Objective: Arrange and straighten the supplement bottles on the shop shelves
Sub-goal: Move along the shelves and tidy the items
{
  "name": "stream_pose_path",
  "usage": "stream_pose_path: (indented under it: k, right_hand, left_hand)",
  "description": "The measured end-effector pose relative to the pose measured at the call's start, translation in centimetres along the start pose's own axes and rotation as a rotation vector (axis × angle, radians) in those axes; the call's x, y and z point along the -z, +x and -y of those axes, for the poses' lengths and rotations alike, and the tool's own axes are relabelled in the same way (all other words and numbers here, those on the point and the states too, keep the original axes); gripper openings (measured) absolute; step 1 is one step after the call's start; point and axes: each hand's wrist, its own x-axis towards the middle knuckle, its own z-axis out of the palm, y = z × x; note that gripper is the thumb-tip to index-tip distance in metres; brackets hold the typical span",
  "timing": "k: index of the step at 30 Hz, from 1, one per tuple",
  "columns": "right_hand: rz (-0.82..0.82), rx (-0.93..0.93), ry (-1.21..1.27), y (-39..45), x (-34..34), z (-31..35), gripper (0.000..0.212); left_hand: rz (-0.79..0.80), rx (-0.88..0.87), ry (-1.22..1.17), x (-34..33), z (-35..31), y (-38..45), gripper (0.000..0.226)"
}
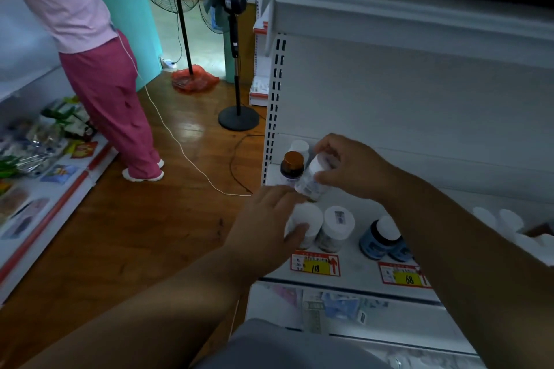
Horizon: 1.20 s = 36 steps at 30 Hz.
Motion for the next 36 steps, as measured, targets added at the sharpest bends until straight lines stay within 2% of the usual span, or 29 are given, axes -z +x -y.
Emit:
stream_pose_path:
  k: [2, 4, 11, 16, 19, 21, 23, 24, 28, 32, 34, 36]
  right_hand:
    - [0.086, -0.013, -0.078, 0.4, -1.5, 0.0, 0.041]
    - [0.150, -0.040, -0.090, 0.8, -2.5, 0.1, 0.039]
    - [0.293, -0.011, -0.104, 0.8, -3.2, 0.1, 0.011]
    - [0.301, -0.030, -0.110, 0.7, -3.4, -0.2, 0.012]
    - [0.207, -0.055, -0.057, 1.0, -3.0, -0.7, 0.012]
    - [-0.013, -0.075, -0.083, 1.6, -2.2, -1.5, 0.009]
    - [-0.172, -0.097, -0.190, 2.6, -1.2, -3.0, 0.018]
    - [-0.167, -0.113, -0.239, 3.1, -0.9, -3.9, 0.024]
    - [0.083, -0.107, -0.359, 4.3, -0.8, -6.5, 0.042]
    - [0.027, -0.083, -0.408, 4.6, -1.1, -7.1, 0.044]
    - [0.065, -0.099, -0.404, 4.9, -1.0, -7.2, 0.058]
    - [0.118, -0.118, -0.388, 5.1, -0.9, -7.3, 0.062]
  left_hand:
    - [0.094, -0.119, 0.046, -0.3, -0.1, -0.2, 0.038]
    - [0.124, -0.174, 0.083, -0.6, -0.1, -0.1, 0.032]
    - [0.167, -0.213, 0.114, -0.1, -0.3, 0.4, 0.026]
    - [0.157, -0.199, 0.116, -0.3, -0.4, 0.1, 0.026]
    - [0.142, -0.188, 0.107, -0.4, -0.4, 0.3, 0.028]
    - [0.125, -0.162, 0.078, -0.2, -0.5, 0.6, 0.031]
    - [0.090, -0.126, 0.057, 0.0, -0.8, 1.2, 0.033]
    - [0.072, -0.111, 0.054, 0.0, -1.0, 1.6, 0.033]
    - [0.072, -0.084, 0.081, 0.1, -1.9, 3.1, 0.033]
    - [0.064, -0.068, 0.074, -0.1, -2.0, 3.7, 0.030]
    - [0.068, -0.031, 0.066, -0.3, -1.8, 3.7, 0.029]
    - [0.073, -0.001, 0.055, -0.3, -1.7, 3.8, 0.029]
